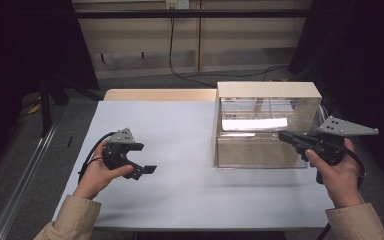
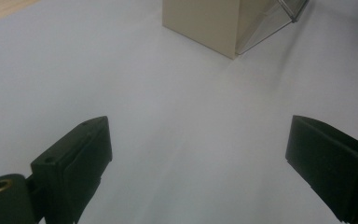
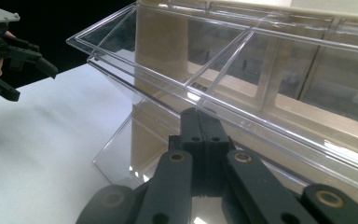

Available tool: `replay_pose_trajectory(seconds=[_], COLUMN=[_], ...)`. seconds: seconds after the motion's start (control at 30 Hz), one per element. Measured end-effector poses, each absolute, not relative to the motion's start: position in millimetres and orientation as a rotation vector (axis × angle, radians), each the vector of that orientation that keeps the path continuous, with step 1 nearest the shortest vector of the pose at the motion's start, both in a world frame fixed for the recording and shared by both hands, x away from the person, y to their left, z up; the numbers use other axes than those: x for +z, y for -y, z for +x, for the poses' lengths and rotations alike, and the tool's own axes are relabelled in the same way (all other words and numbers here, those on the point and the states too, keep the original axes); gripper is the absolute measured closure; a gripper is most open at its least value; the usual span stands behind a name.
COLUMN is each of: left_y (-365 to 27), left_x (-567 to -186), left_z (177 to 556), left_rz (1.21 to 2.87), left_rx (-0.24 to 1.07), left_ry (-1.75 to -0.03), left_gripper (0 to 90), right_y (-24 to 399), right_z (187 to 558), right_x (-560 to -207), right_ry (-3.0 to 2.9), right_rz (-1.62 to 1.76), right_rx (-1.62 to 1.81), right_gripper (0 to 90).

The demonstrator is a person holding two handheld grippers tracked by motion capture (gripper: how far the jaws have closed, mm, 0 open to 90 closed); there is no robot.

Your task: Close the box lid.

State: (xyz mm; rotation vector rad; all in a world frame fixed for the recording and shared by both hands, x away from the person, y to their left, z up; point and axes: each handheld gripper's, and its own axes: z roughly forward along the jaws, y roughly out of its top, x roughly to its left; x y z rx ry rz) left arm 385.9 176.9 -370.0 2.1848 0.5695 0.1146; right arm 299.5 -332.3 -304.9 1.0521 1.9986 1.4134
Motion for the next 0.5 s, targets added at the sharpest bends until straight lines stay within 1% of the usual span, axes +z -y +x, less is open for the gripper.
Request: replay_pose_trajectory(seconds=[0.4,0.43,0.5], left_y=[-177.7,-177.5,-178.1], left_x=[-374.7,-374.7,-375.1], left_z=[384.4,383.6,383.0], left_rz=[2.203,2.206,2.197], left_rx=[0.114,0.127,0.121], left_ry=[-0.576,-0.581,-0.574], left_gripper=[6.8,6.8,6.8], right_y=[326.5,326.2,324.5], right_z=[290.9,290.7,290.3], right_x=[-311.1,-311.7,-313.6], right_ry=[-2.021,-2.021,-2.025], right_rz=[1.013,1.014,1.015], right_rx=[1.431,1.431,1.433], right_gripper=[89.7,88.2,81.1])
